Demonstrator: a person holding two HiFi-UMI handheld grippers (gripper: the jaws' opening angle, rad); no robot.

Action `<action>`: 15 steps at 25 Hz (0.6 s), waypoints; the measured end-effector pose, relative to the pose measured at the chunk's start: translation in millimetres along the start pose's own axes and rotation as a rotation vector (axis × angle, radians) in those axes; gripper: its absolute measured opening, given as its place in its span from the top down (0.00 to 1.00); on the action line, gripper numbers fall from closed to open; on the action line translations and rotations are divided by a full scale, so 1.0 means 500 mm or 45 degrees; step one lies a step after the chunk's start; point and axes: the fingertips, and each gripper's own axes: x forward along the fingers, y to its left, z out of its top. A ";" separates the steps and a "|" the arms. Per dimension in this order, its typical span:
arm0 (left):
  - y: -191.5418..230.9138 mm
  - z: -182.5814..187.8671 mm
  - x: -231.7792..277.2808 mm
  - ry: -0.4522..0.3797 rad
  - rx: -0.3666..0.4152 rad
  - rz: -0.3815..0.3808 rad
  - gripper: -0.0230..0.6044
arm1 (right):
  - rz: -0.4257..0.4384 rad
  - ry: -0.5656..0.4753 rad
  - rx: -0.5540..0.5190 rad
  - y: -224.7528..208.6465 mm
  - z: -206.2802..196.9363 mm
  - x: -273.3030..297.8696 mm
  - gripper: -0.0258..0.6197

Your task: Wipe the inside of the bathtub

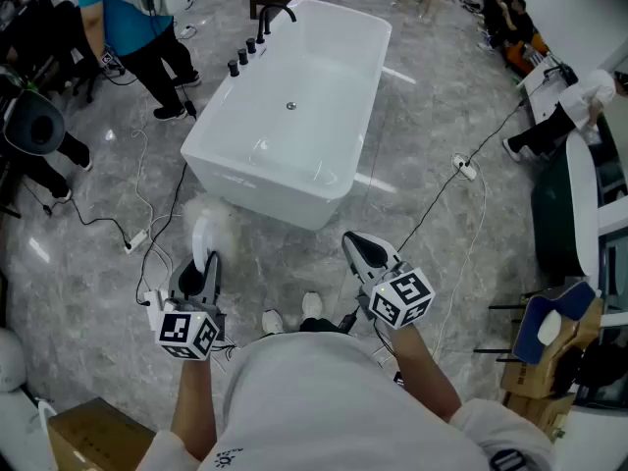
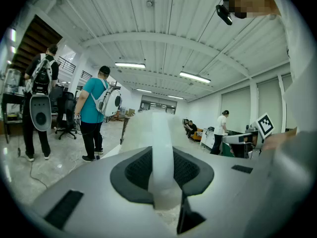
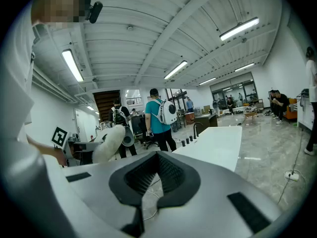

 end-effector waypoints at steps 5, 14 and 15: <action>-0.007 0.000 0.013 -0.005 0.002 -0.001 0.81 | -0.003 -0.004 0.006 -0.008 -0.005 0.001 0.93; -0.029 -0.007 0.027 0.011 -0.006 -0.011 0.81 | 0.009 -0.021 0.039 -0.023 -0.008 -0.005 0.93; -0.034 -0.008 0.029 0.013 -0.005 -0.015 0.81 | 0.012 -0.020 0.046 -0.027 -0.010 -0.006 0.93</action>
